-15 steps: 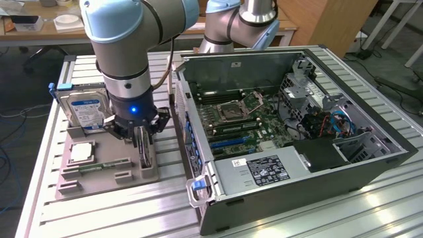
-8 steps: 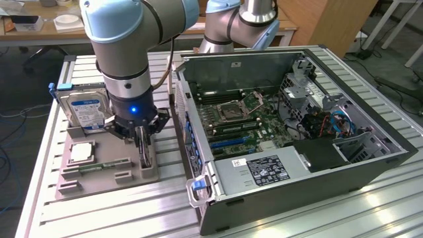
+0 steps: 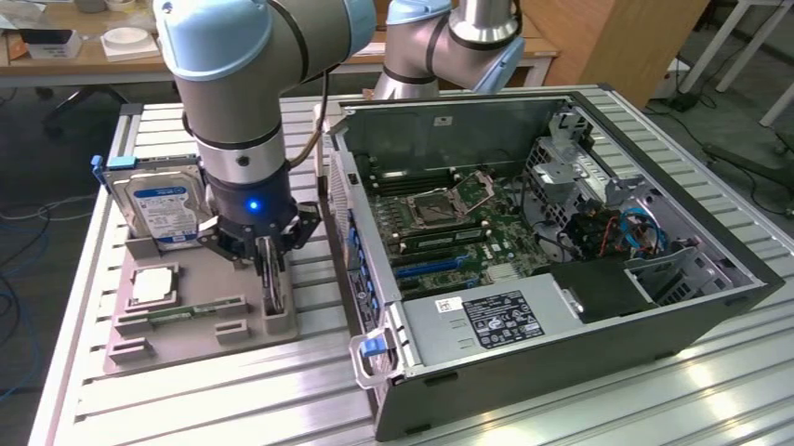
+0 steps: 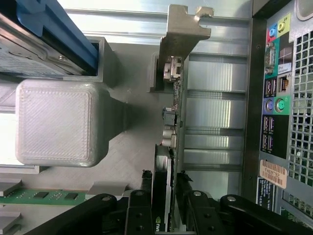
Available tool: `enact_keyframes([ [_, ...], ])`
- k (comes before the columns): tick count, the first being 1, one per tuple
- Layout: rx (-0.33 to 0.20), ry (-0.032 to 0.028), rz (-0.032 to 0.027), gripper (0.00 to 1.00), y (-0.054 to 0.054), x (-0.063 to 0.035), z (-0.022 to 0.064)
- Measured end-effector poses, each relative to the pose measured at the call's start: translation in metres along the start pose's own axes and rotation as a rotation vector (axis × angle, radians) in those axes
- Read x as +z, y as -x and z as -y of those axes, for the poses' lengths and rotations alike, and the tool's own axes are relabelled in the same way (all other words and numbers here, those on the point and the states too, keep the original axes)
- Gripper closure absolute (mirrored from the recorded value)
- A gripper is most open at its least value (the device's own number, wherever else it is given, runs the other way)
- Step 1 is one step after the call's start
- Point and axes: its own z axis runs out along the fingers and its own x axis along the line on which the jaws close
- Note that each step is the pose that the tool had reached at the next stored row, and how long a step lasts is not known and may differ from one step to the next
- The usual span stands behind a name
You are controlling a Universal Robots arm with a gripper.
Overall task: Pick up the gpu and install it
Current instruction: 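Pick up the gpu and move the gpu toward the slot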
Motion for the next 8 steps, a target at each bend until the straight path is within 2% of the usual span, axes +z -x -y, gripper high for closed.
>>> enact_keyframes([
  [8, 0.000, 0.0000, -0.0004, 0.66, 0.0013, 0.0000, 0.0002],
])
